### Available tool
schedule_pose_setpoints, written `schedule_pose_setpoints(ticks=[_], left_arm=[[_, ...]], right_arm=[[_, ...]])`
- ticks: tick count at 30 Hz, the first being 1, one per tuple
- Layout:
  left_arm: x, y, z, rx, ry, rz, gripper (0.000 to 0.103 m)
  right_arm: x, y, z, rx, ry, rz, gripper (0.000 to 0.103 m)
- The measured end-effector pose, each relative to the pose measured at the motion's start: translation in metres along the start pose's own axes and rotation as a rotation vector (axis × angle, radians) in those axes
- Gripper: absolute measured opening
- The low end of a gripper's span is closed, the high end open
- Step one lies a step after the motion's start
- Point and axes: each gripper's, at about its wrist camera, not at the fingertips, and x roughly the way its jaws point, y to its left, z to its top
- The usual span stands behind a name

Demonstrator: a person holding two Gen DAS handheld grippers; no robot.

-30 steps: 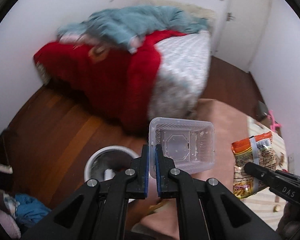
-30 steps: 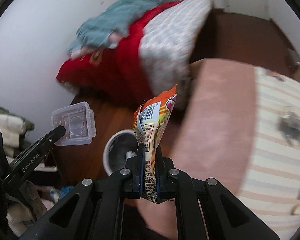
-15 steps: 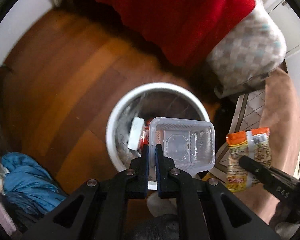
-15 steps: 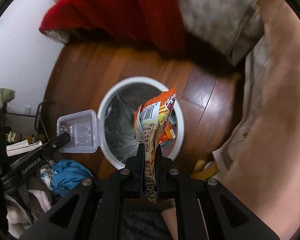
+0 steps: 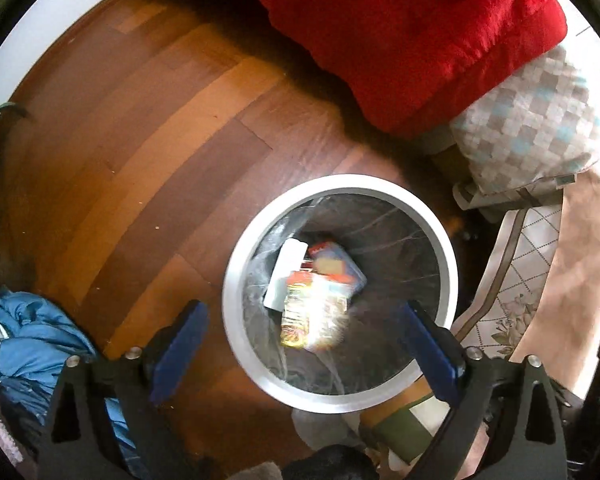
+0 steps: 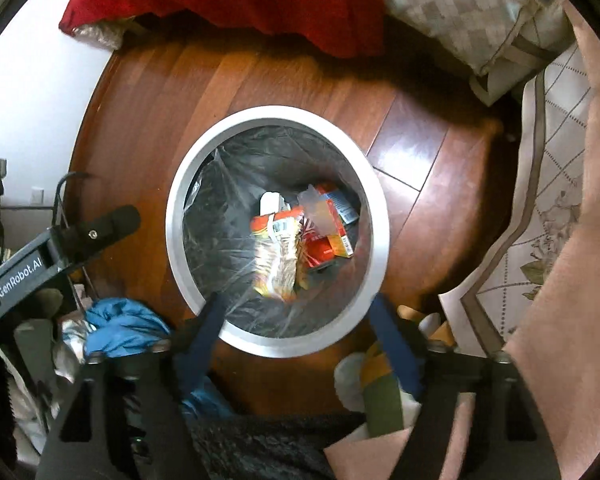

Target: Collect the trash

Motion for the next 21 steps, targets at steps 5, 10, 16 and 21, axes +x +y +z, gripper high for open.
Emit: schedule_pose_setpoints(ticks=[5, 10, 16, 21], left_arm=[[-0.017, 0.000, -0.018, 0.032, -0.069, 0.044, 0.103], [-0.026, -0.007, -0.038, 0.062, -0.087, 0.063, 0.103], [-0.042, -0.014, -0.055, 0.074, -0.113, 0.060, 0.103], [-0.071, -0.019, -0.069, 0.084, -0.169, 0.069, 0.103]], right_arm=[[-0.015, 0.008, -0.020, -0.082, -0.028, -0.123, 0.103], [-0.017, 0.003, -0.030, -0.106, -0.043, -0.174, 0.103], [-0.032, 0.003, -0.036, -0.097, -0.074, -0.170, 0.103], [-0.060, 0.006, -0.047, -0.095, -0.129, -0.156, 0.103]])
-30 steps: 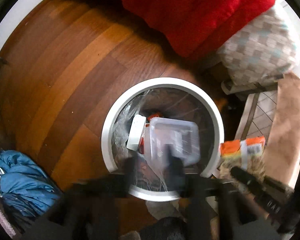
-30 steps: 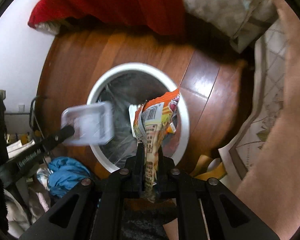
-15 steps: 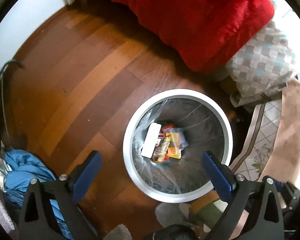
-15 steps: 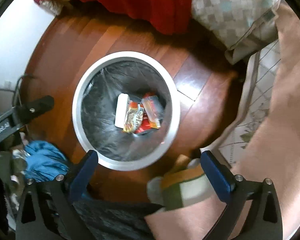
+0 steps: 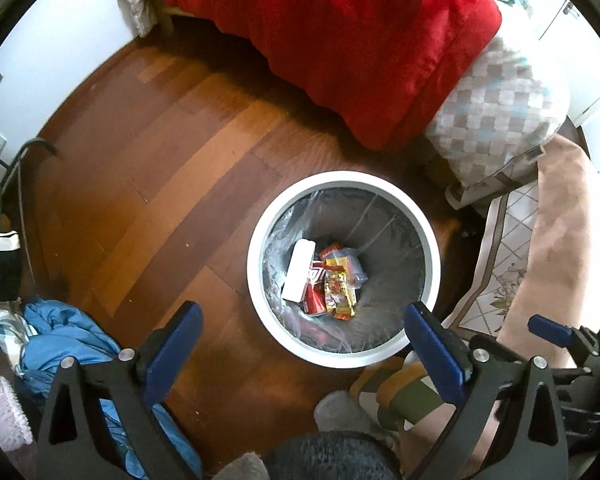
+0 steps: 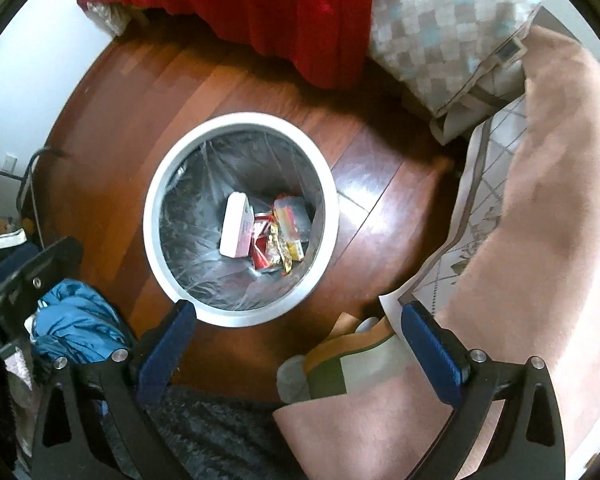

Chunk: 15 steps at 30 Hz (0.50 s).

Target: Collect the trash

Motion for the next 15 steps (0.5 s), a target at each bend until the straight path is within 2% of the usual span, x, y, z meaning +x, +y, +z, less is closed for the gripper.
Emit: schedule_pose_setpoints(ticks=[8, 15], left_arm=[[-0.067, 0.000, -0.013, 0.014, -0.127, 0.025, 0.103], [-0.124, -0.006, -0.030, 0.037, -0.220, 0.031, 0.103]], right_arm=[[-0.071, -0.004, -0.021, -0.007, -0.125, 0.017, 0.103], [-0.139, -0.009, -0.046, 0.000, -0.241, 0.068, 0.103]])
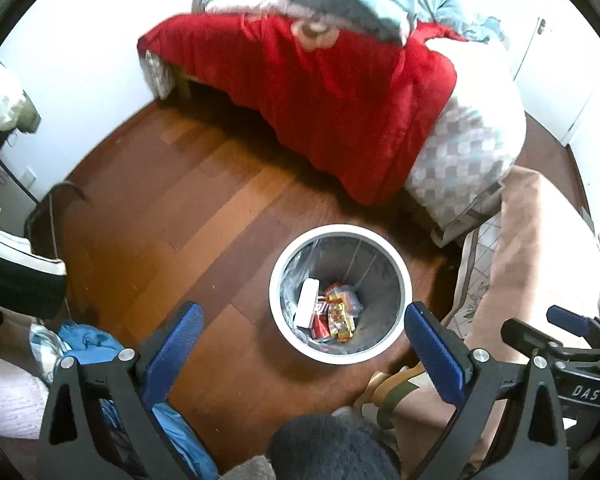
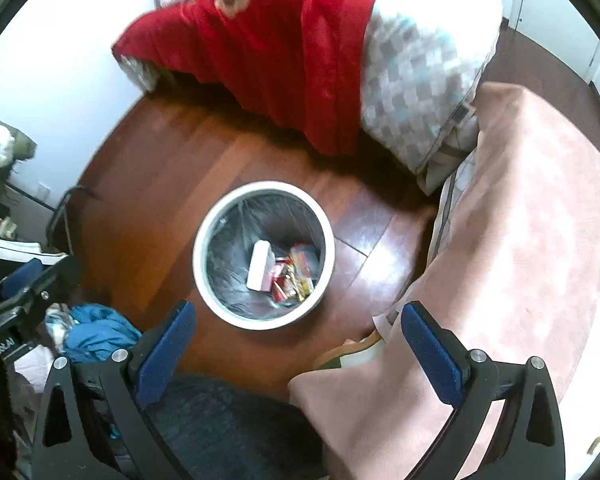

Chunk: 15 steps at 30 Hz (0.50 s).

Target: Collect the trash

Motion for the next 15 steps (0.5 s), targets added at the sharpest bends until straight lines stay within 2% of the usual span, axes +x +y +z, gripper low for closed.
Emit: schedule_pose_setpoints(ticks=[6, 9, 11, 15], left_arm=[[-0.052, -0.013, -0.007, 0.011, -0.074, -0.008, 0.103], [-0.076, -0.027, -0.013, 0.022, -0.108, 0.016, 0.103], [-0.086, -0.037, -0.016, 0.032, -0.116, 0.018, 0.103], [-0.098, -0.074, -0.028, 0.065, -0.134, -0.033, 0.103]], right_arm=[[-0.061, -0.001, -0.013, 0.010, -0.088, 0.070, 0.103], [-0.092, -0.008, -0.022, 0.032, -0.133, 0.104, 0.103], [-0.112, -0.021, -0.031, 0.066, -0.156, 0.134, 0.103], [-0.144, -0.063, -0.054, 0.162, -0.180, 0.146, 0.103]])
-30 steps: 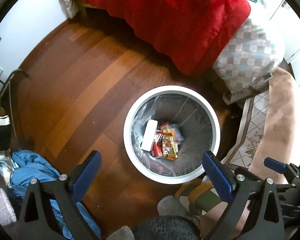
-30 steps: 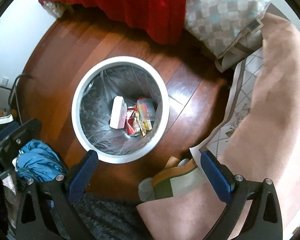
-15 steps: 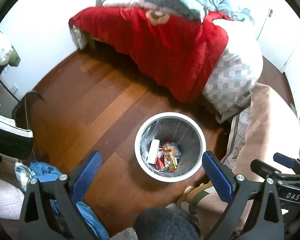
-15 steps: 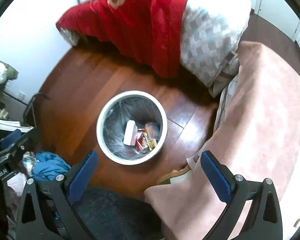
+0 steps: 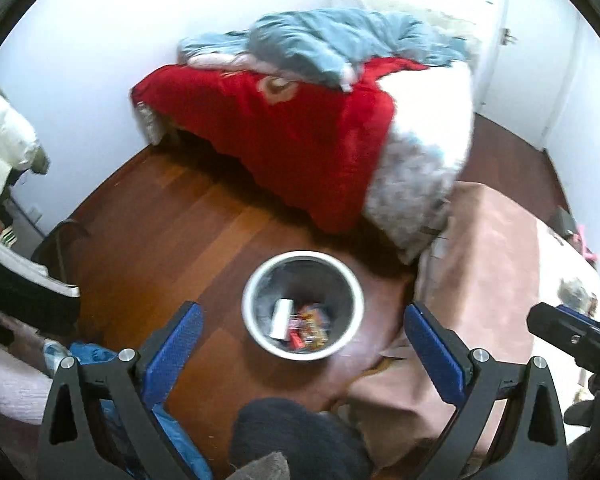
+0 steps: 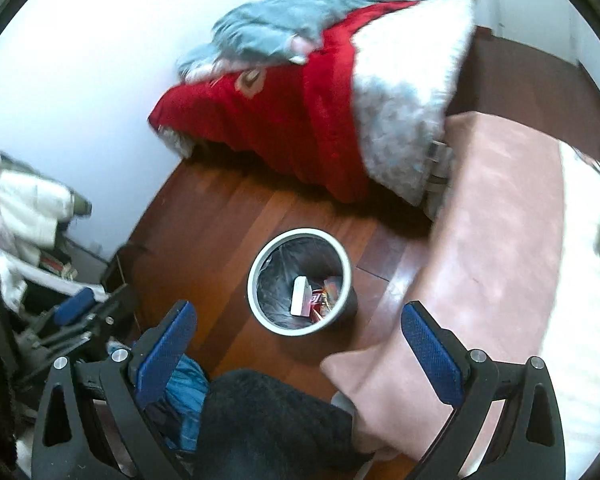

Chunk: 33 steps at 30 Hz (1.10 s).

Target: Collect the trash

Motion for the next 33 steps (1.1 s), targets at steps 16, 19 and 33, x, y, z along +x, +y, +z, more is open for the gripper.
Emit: schedule_pose_setpoints(ticks=[16, 19, 33], left_arm=[[0.086, -0.342, -0.049, 0.296, 0.281, -0.329, 0.103], [0.100, -0.391, -0.039, 0.270, 0.353, -0.421, 0.102], [0.179, -0.538, -0.010, 0.385, 0.411, -0.451, 0.070]], right_arm=[[-0.133, -0.378, -0.062, 0.543, -0.050, -0.444, 0.101], [-0.142, -0.445, -0.062, 0.629, -0.055, -0.459, 0.081], [-0.089, -0.570, -0.065, 0.778, 0.004, -0.392, 0.065]])
